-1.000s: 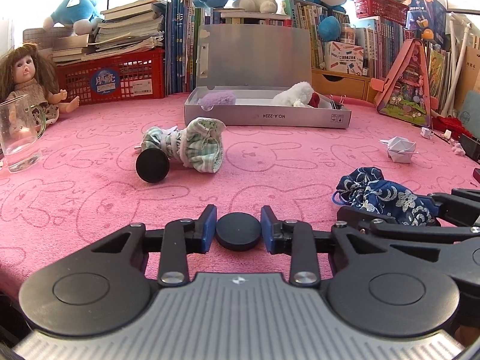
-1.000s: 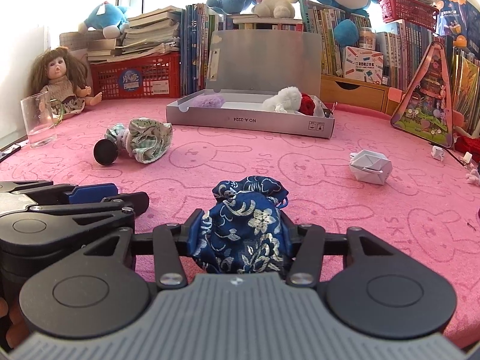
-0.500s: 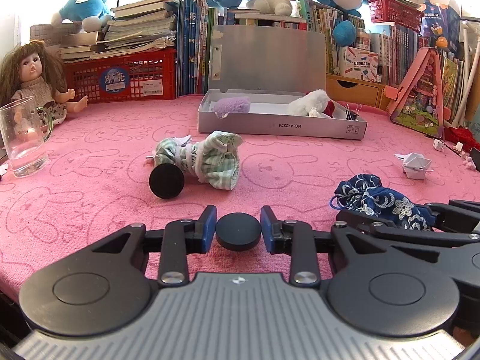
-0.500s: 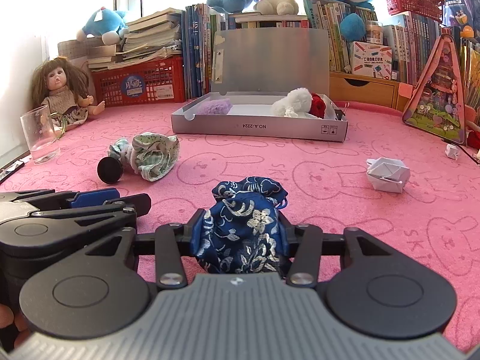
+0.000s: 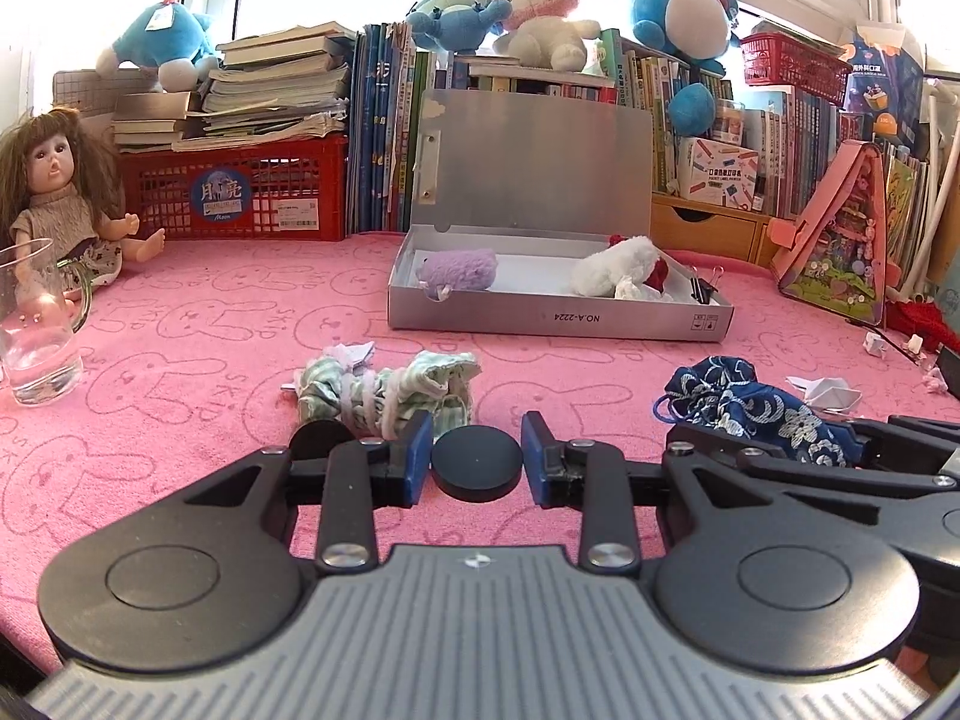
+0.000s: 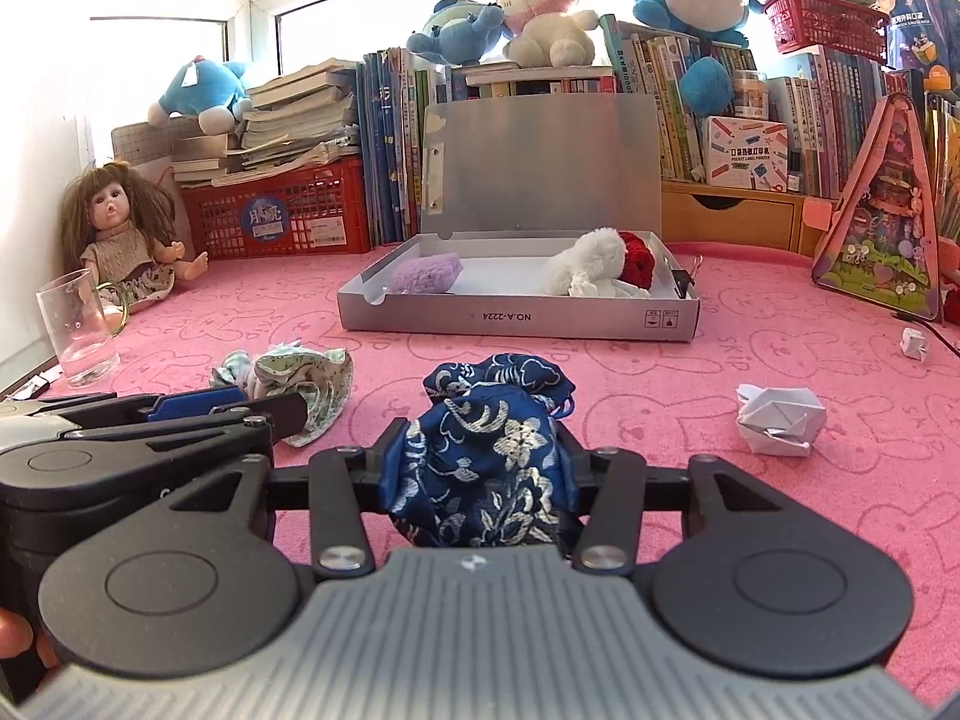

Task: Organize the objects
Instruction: 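Carry the blue floral pouch and black lid over the grey box with both tools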

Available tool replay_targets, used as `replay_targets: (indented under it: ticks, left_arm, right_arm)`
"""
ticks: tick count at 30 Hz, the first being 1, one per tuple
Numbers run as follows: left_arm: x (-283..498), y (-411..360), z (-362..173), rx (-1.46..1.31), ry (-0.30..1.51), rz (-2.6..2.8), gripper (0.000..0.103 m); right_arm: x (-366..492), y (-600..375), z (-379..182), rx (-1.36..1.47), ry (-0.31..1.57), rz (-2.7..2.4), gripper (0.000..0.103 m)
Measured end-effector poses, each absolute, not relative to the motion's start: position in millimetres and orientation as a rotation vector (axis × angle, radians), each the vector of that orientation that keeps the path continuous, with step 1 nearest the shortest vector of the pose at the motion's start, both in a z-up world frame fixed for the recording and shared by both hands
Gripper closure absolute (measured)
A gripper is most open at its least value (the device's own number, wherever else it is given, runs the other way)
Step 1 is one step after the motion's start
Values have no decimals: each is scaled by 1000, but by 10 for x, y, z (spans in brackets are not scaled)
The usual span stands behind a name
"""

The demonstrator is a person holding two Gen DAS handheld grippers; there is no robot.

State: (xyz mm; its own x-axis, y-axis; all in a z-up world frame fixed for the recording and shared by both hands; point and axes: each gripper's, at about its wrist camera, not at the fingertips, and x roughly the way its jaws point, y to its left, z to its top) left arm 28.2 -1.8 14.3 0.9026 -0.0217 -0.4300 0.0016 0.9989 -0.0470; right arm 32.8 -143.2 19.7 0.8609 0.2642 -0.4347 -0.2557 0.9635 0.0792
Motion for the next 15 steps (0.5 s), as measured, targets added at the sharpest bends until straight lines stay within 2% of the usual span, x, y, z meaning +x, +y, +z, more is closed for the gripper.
replay_targets:
  ticks: [15]
  left_arm:
    - [474, -36, 250, -39, 450, -13, 67]
  right_arm:
    - [495, -1472, 248, 51, 461, 278, 49]
